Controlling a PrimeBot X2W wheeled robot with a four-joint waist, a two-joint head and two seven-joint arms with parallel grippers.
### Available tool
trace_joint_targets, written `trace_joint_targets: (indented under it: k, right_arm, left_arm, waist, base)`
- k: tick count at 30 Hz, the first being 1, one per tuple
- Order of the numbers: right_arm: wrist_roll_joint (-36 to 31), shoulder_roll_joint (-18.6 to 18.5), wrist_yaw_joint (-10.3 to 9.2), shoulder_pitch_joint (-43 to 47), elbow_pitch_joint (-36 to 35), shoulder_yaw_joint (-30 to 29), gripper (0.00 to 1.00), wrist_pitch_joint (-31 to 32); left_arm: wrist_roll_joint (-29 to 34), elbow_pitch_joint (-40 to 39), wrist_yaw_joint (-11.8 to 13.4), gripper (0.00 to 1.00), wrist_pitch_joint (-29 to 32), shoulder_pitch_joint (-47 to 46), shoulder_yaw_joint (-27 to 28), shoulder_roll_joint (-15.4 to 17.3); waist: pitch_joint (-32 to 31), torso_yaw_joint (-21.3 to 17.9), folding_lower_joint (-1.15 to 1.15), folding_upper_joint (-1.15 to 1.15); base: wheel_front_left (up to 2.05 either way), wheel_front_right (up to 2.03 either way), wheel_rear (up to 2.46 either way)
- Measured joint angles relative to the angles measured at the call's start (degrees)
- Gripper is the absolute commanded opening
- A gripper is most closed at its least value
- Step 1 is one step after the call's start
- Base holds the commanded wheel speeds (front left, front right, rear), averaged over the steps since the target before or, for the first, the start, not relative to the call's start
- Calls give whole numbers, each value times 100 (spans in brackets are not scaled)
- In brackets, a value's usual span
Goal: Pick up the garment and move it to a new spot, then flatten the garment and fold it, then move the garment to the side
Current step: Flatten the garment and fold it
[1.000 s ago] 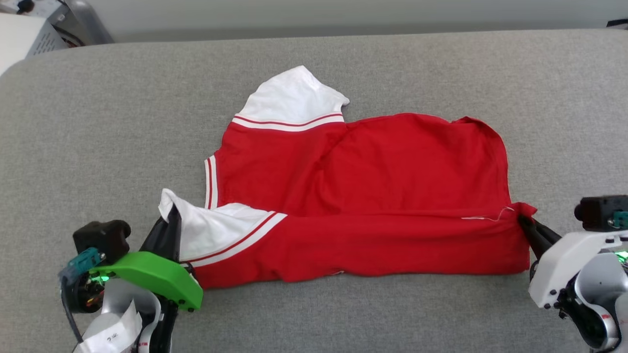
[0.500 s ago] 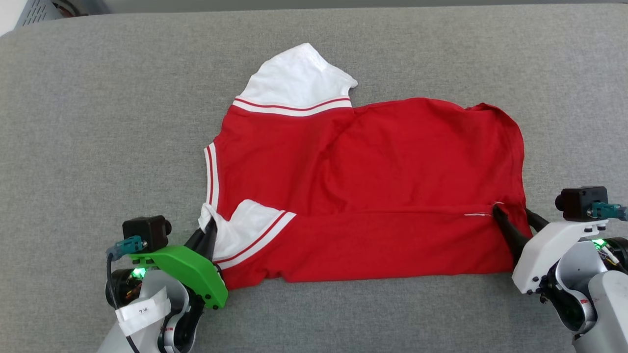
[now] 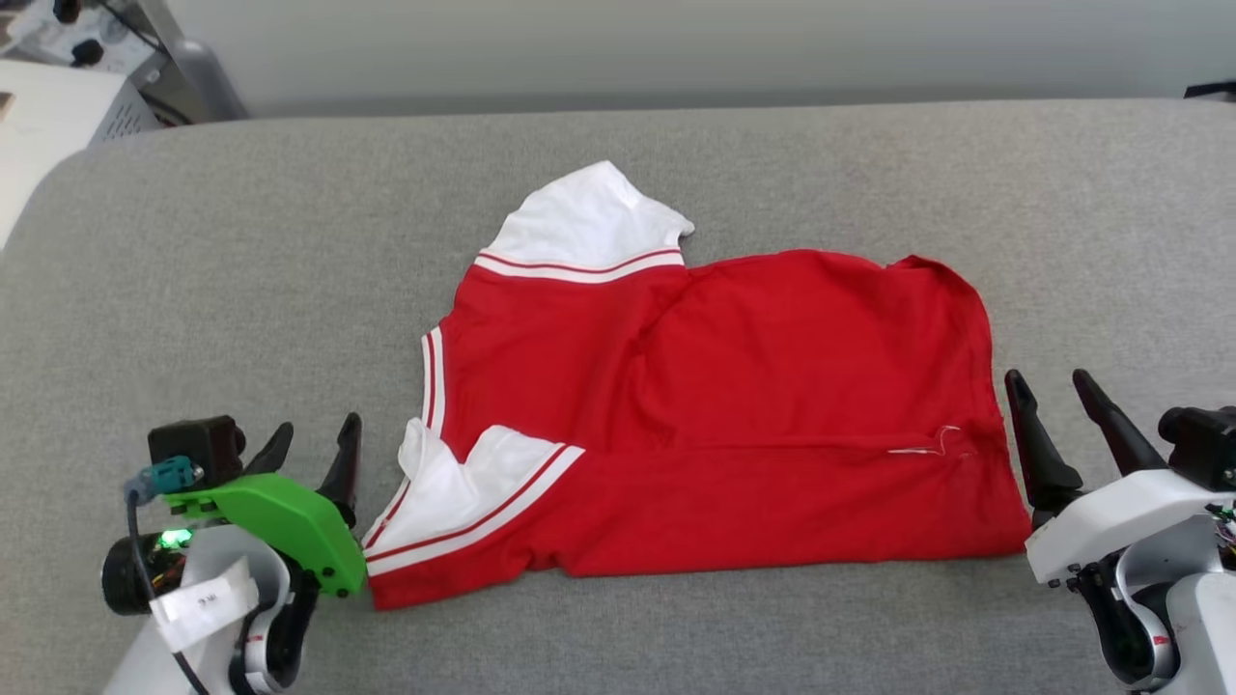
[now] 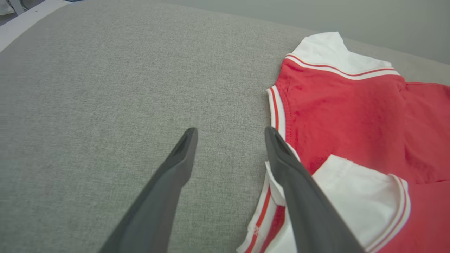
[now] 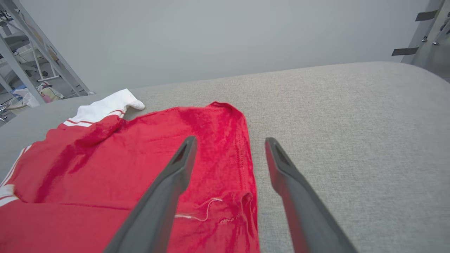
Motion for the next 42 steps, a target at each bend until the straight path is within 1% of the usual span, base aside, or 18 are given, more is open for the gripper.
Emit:
trace_joint_targets:
  k: [3, 5, 9, 12, 16, 19, 21, 25, 26, 27, 28, 31, 32, 34, 37, 39, 42]
  right_arm:
    - [-187, 104, 0, 142, -258, -134, 100, 3]
    - [-243, 174, 0, 252, -414, -203, 100, 80]
    - [-330, 315, 0, 434, -623, -274, 100, 260]
    - [-391, 386, 0, 485, -694, -308, 100, 379]
    - [-410, 426, 0, 491, -780, -330, 100, 463]
    - [-402, 428, 0, 490, -797, -326, 100, 489]
    - [-374, 431, 0, 489, -794, -315, 100, 516]
    - [-237, 428, 0, 450, -716, -275, 100, 542]
    - [-192, 424, 0, 437, -686, -265, 100, 556]
    - [-164, 421, 0, 436, -662, -260, 100, 559]
    - [-135, 416, 0, 436, -636, -261, 100, 568]
    - [-25, 352, 0, 436, -543, -253, 100, 744]
    - [20, 318, 0, 436, -512, -269, 100, 820]
    - [132, 223, 0, 437, -466, -289, 100, 1047]
    - [260, 38, 0, 438, -413, -296, 100, 1544]
    - [331, -110, 0, 440, -352, -289, 100, 2004]
    - [412, -300, 0, 444, -294, -226, 100, 2629]
  left_arm:
    - [-154, -298, 9, 100, 655, 117, -38, 221]
    - [-308, -534, -16, 100, 1226, 252, -88, 367]
    - [-787, -1038, -36, 100, 2184, 510, -120, 568]
    - [-995, -1291, 27, 100, 2676, 680, -149, 672]
    - [-1044, -1372, 220, 100, 3047, 782, -261, 723]
    - [-940, -1244, 348, 100, 3071, 782, -331, 715]
    - [-871, -1070, 404, 100, 3115, 777, -424, 703]
    - [-803, -789, 402, 100, 3199, 638, -577, 670]
    - [-804, -746, 393, 91, 3250, 600, -610, 664]
    - [-804, -719, 387, 41, 3271, 574, -626, 661]
    - [-808, -684, 348, 0, 3272, 545, -633, 653]
    - [-858, -619, 213, 0, 3243, 481, -648, 591]
    - [-856, -610, 198, 0, 3208, 478, -668, 525]
    - [-840, -597, 196, 0, 3116, 476, -682, 513]
    - [-783, -680, 200, 0, 2974, 498, -697, 524]
    - [-740, -817, 218, 0, 2886, 532, -699, 546]
    - [-589, -1126, 342, 0, 2807, 615, -698, 579]
  waist:
    - [-151, -34, 0, 0]
    - [-233, -66, 0, 0]
    - [-296, -165, 0, 0]
    - [-285, -243, 0, 0]
    - [-186, -305, 0, 0]
    - [-86, -346, 0, 0]
    - [-16, -371, 0, 0]
    - [113, -431, 0, 0]
    - [135, -450, 0, 0]
    - [149, -464, 0, 0]
    - [167, -476, 0, 0]
    - [185, -479, 0, 0]
    - [176, -470, 0, 0]
    - [152, -447, 0, 0]
    - [100, -411, 0, 0]
    - [64, -381, 0, 0]
    - [40, -312, 0, 0]
  base:
    - [0, 0, 0]
    - [0, 0, 0]
    - [0, 0, 0]
    - [0, 0, 0]
    - [0, 0, 0]
    - [0, 0, 0]
    - [0, 0, 0]
    - [0, 0, 0]
    - [0, 0, 0]
    - [0, 0, 0]
    - [0, 0, 0]
    - [0, 0, 0]
    - [0, 0, 0]
    - [0, 0, 0]
    - [0, 0, 0]
    - [0, 0, 0]
    - [0, 0, 0]
